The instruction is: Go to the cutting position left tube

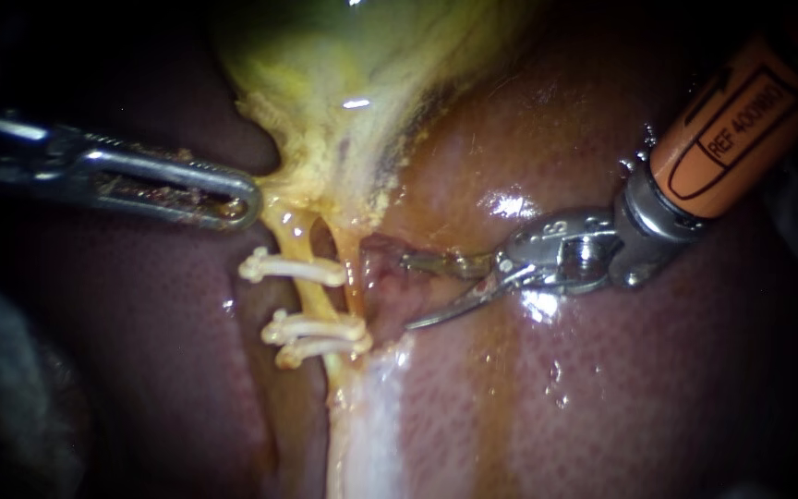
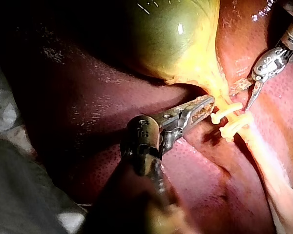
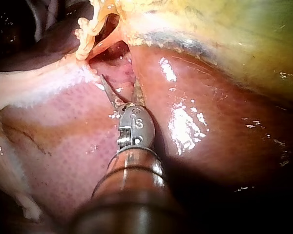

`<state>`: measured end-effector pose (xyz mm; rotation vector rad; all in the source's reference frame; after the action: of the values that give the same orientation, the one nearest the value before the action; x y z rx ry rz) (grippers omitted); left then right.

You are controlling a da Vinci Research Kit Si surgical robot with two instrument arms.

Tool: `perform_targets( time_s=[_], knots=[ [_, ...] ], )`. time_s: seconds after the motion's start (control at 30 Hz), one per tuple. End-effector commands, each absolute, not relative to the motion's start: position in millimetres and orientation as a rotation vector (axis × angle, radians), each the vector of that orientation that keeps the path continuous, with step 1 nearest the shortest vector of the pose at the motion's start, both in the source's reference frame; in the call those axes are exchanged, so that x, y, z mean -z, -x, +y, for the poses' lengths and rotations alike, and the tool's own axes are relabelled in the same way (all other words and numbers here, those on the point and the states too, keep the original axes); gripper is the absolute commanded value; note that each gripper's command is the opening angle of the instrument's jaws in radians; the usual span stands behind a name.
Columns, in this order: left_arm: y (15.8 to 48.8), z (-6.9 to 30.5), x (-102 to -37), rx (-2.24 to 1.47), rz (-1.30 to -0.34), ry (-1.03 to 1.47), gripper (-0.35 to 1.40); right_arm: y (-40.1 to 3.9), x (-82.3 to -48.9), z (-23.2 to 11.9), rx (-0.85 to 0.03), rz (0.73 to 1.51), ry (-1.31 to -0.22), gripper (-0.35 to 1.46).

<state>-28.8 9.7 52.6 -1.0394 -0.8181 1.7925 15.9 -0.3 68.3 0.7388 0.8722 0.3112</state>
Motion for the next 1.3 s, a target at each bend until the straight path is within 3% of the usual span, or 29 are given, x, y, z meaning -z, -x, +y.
perform_targets(
  time_s=[0.03,0.23,0.7,1.3],
  knots=[
    [28.8,9.7,-52.6,-1.793,-0.818,1.04,-0.35,-15.8,-68.1,-0.3,-0.311,0.872,-0.739,1.3],
    [28.7,9.6,-52.6,-1.793,-0.818,1.04,-0.35,-15.9,-66.8,-0.2,-0.312,0.872,-0.747,1.3],
    [28.7,9.5,-52.8,-1.794,-0.816,1.04,-0.35,-15.3,-58.5,0.0,-0.324,0.866,-0.792,1.33],
    [28.8,9.5,-53.3,-1.795,-0.815,1.041,-0.35,-19.3,-56.5,-1.5,-0.386,0.859,-0.843,1.32]
  ],
)
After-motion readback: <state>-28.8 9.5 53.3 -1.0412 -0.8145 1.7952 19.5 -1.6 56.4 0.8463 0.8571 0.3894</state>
